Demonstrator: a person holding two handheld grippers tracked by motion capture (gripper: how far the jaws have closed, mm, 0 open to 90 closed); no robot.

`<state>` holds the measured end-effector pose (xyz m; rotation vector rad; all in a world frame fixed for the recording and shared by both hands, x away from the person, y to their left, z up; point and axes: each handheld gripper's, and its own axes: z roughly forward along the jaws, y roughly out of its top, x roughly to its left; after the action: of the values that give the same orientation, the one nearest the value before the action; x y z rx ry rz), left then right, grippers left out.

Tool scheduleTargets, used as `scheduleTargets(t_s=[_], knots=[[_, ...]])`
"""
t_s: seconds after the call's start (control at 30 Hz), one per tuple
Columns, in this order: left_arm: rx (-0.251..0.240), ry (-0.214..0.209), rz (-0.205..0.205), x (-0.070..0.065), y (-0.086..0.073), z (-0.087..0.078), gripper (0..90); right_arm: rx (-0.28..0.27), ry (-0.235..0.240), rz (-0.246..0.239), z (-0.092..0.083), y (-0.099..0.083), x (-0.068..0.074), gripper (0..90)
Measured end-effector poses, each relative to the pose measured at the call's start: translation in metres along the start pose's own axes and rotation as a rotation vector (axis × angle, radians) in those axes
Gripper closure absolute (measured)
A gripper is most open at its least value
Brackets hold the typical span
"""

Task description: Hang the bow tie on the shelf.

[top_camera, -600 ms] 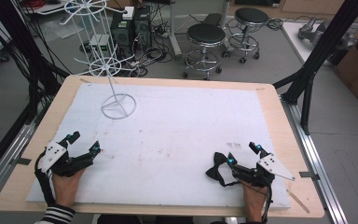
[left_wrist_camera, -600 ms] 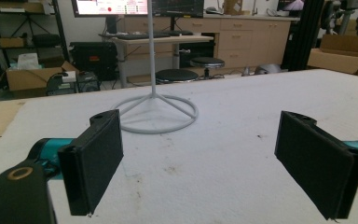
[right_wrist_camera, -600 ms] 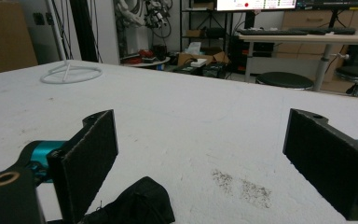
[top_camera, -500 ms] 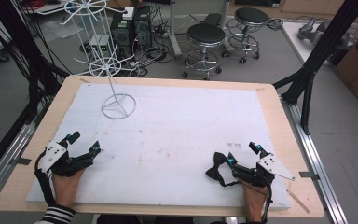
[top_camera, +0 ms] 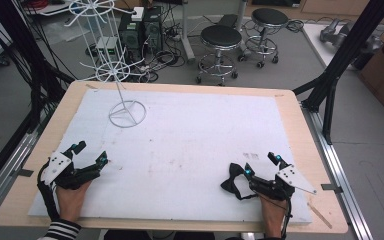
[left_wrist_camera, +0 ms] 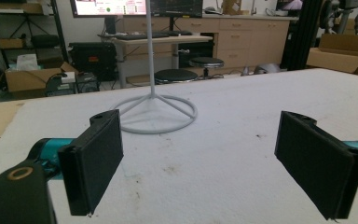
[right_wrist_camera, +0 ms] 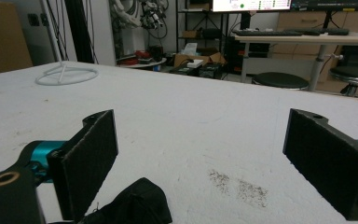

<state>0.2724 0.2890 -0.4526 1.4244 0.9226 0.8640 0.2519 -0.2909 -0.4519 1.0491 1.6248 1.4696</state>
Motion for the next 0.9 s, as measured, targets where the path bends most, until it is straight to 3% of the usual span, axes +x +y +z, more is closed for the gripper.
scheduleTargets(t_s=[0.37,0.67,0.9], knots=[[0.000,-0.004,0.002,0.000,0.000,0.000,15.5,0.025,0.012,-0.015,0.002,0.001,0.001,9.0],[0.000,-0.005,0.006,-0.001,0.000,0.000,15.7,0.090,0.100,-0.072,0.007,0.017,0.001,9.0],[0.002,-0.002,0.008,0.000,0.000,0.000,15.9,0.202,0.182,-0.128,0.015,0.034,-0.001,9.0]])
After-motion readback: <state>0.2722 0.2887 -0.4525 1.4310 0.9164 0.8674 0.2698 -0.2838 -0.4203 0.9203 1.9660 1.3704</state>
